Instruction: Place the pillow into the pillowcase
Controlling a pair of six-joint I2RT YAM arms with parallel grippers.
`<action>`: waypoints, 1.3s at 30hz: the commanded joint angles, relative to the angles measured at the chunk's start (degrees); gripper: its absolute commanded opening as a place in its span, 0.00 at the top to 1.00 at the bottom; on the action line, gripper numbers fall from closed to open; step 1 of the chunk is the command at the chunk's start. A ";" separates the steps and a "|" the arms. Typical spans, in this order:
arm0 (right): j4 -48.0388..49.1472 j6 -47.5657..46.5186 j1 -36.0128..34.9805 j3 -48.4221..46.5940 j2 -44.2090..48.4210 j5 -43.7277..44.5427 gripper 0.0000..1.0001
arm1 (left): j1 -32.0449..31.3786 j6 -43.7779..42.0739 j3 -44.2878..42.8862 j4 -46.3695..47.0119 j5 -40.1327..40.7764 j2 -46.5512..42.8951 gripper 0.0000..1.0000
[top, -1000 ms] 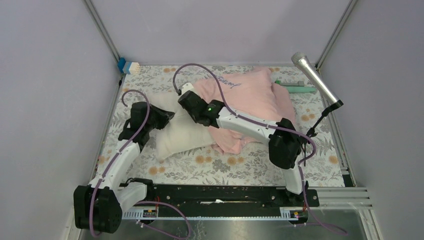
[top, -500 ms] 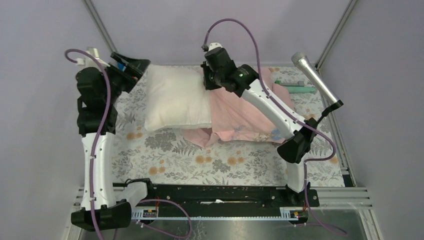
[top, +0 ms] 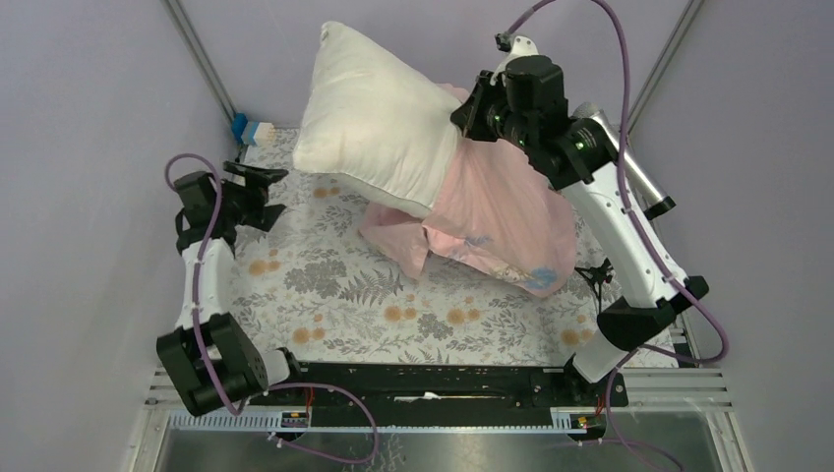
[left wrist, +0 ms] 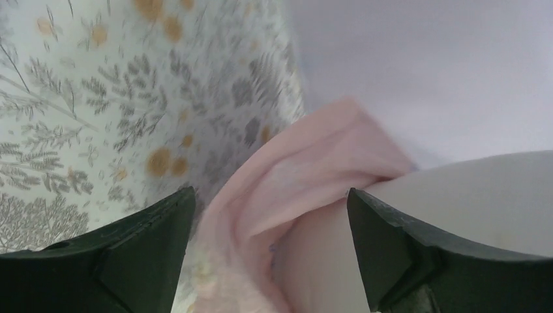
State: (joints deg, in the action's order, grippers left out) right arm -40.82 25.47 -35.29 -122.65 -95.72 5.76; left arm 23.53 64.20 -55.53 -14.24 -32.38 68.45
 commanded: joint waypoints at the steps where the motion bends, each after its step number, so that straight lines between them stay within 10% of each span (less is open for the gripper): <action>1: 15.69 2.71 -0.38 1.49 7.31 -3.44 1.00 | -6.85 -1.42 1.18 11.77 -8.51 5.24 0.11; 12: 17.23 2.89 -0.22 3.73 9.39 -5.32 1.00 | -32.78 1.38 8.11 31.85 -5.56 19.21 0.01; 24: 18.02 3.70 -0.31 3.79 9.63 -7.11 1.00 | -40.49 17.74 11.11 64.56 -8.19 32.25 0.04; 28: 18.01 3.69 -0.27 3.57 9.04 -7.27 1.00 | -41.26 27.89 11.12 75.27 -7.02 36.77 0.32; 33: 17.90 2.84 -0.33 3.28 8.86 -8.02 1.00 | -40.12 28.29 9.77 71.70 -5.15 33.52 0.95; 39: 16.96 0.98 -0.20 3.85 9.81 -8.06 1.00 | -31.17 14.74 6.14 42.03 1.93 16.03 1.00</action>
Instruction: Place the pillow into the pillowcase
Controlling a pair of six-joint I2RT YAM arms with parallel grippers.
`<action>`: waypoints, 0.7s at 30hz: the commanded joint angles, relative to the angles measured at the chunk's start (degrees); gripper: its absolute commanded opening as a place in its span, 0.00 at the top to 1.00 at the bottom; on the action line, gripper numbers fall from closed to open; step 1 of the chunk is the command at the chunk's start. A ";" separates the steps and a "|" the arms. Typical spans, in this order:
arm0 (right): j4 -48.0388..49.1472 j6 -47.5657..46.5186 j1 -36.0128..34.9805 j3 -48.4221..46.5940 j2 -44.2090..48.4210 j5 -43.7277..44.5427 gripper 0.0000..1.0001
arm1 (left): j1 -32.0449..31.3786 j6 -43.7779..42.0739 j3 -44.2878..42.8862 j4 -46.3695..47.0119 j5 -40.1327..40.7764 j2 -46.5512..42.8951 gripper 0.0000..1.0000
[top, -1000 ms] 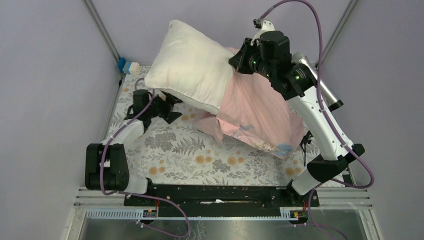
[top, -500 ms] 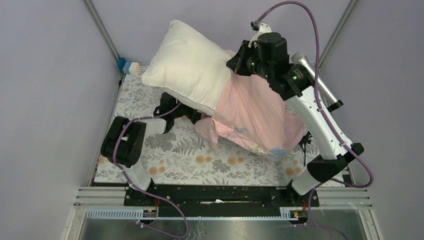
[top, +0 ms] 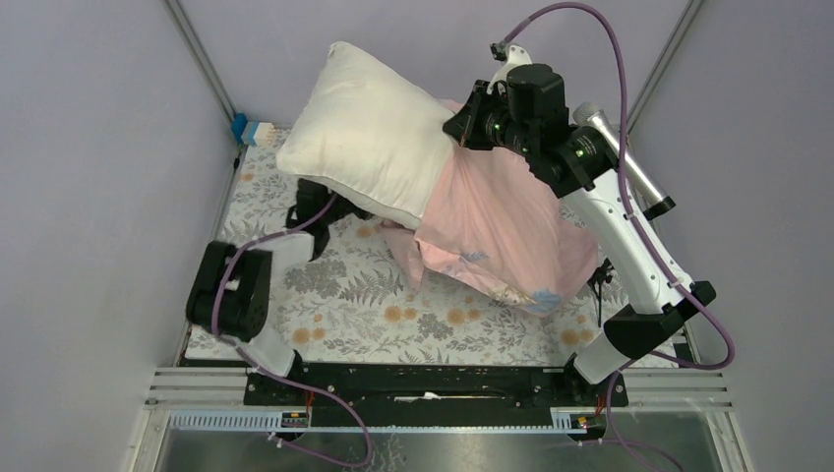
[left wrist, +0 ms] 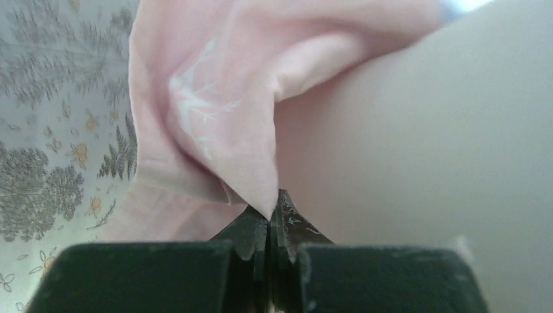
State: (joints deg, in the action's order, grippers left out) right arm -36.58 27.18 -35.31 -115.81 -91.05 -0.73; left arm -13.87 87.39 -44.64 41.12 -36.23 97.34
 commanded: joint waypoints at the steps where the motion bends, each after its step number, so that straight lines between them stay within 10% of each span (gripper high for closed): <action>1: 12.69 -0.91 -0.15 -2.67 5.27 -1.60 1.00 | 7.50 -9.52 -5.56 -16.46 6.67 -15.04 1.00; 13: 13.39 -4.39 0.06 3.32 4.46 -3.88 1.00 | 11.58 -22.86 -22.07 -43.35 16.89 -28.51 1.00; 21: 22.48 0.27 -0.35 26.00 10.60 -13.84 0.99 | 13.08 -28.45 -17.35 -40.02 14.25 -32.29 1.00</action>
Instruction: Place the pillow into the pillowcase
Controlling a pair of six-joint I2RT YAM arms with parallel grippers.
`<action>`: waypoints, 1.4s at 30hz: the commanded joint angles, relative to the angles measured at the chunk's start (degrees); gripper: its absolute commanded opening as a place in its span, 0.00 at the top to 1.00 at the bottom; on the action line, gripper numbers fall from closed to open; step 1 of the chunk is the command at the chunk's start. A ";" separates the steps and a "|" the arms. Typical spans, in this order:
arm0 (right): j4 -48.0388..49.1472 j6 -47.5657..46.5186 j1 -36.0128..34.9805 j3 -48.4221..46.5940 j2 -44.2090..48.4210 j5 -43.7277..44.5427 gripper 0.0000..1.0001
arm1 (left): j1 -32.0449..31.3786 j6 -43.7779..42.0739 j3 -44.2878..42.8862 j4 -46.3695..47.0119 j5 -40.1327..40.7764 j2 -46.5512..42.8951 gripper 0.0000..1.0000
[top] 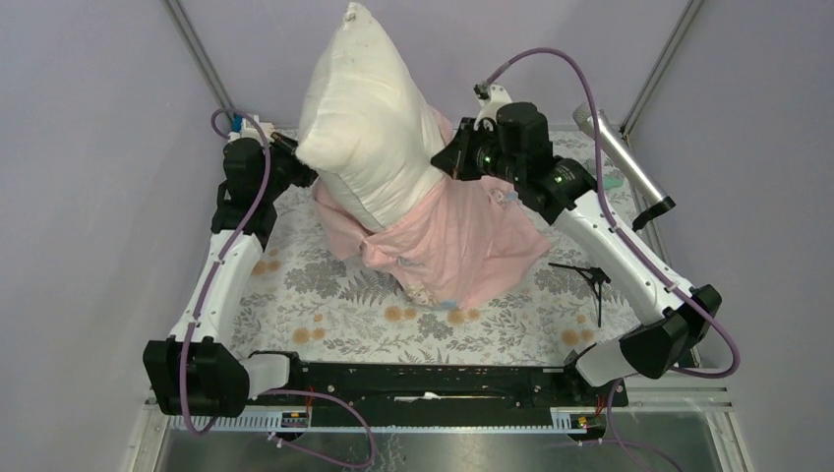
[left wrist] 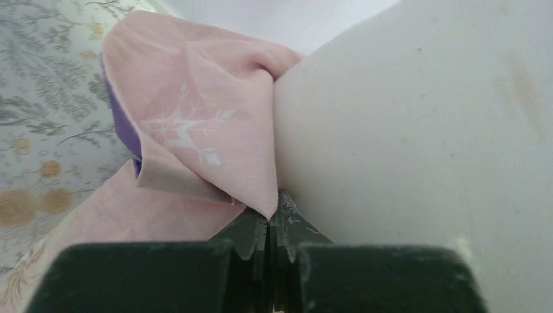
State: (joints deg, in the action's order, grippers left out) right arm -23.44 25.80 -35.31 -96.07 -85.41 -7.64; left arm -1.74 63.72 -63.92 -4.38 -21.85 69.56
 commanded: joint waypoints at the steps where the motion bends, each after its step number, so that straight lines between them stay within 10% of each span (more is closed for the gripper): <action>1: 9.47 1.62 -0.33 7.77 5.71 -7.36 0.94 | 1.06 -5.75 3.10 5.48 -0.42 -5.60 1.00; 13: 8.44 2.29 -0.37 10.10 7.52 -5.33 0.35 | 1.12 -11.67 9.66 8.06 -7.51 -10.53 1.00; 29: -3.48 -2.55 -1.57 0.42 3.44 2.43 0.81 | 1.10 -11.96 7.87 6.79 -8.47 -9.46 1.00; 36: -12.17 -6.71 -3.62 -8.26 -1.60 2.08 0.65 | 1.12 -12.18 4.52 5.24 -8.66 -9.17 1.00; 42: -14.70 -6.32 -4.18 -9.78 -1.17 10.79 0.84 | 1.12 -12.15 3.57 3.55 -8.09 -9.36 1.00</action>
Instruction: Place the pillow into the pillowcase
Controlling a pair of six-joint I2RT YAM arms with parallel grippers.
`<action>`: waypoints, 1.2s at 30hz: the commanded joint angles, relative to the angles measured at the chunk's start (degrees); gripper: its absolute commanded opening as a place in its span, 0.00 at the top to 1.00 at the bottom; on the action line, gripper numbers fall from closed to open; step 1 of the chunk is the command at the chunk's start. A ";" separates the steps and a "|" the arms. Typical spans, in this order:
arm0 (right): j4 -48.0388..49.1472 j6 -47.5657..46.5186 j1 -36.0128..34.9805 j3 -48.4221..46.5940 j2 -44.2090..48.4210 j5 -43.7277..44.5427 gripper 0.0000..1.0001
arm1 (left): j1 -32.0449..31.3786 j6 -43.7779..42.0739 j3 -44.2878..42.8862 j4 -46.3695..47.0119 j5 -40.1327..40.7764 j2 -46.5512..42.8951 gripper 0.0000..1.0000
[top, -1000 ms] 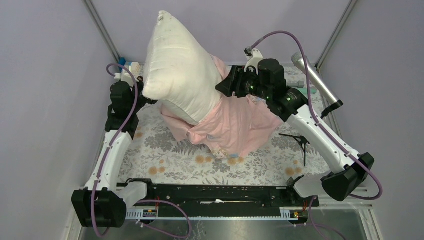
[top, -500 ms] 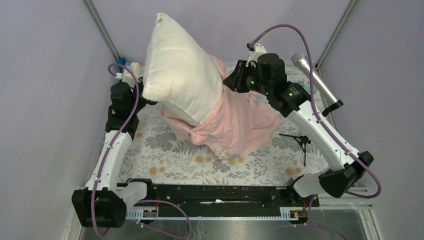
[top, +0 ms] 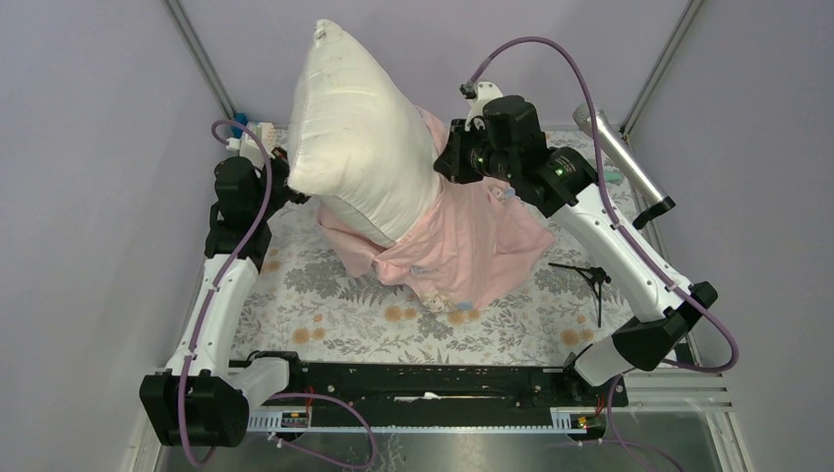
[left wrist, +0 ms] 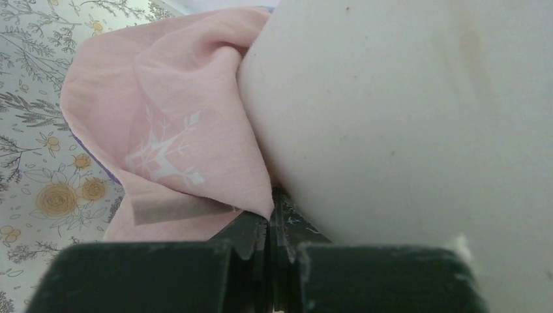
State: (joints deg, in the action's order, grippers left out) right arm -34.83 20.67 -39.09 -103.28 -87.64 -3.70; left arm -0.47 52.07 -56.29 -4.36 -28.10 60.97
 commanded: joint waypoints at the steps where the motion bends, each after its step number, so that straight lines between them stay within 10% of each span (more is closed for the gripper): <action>1: -3.21 -1.29 -0.39 -2.29 1.85 7.76 0.83 | -0.15 -0.51 -4.06 3.06 -1.75 -0.77 1.00; 8: -1.99 -1.49 -0.45 0.55 3.73 8.62 0.69 | -0.15 -0.53 -4.05 2.21 -1.42 -0.77 1.00; 19: -0.72 -0.46 -0.48 -4.79 1.90 -1.25 1.00 | -0.15 -0.29 -8.56 0.13 -2.47 1.16 1.00; 26: -2.90 -1.30 0.55 -23.33 -1.12 7.86 1.00 | -0.34 2.53 -27.52 -6.93 -1.33 3.84 1.00; 32: -0.79 -0.73 0.74 -19.16 -2.01 9.28 1.00 | -0.33 8.14 -57.28 -12.42 4.55 13.18 1.00; 36: -2.65 -2.75 0.84 -34.24 -3.71 14.07 1.00 | -1.96 6.98 -56.55 -16.79 5.58 15.51 1.00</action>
State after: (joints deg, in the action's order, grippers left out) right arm -39.18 19.73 -38.46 -124.68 -90.17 5.19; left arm -1.17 57.60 -111.94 -22.79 -26.06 76.01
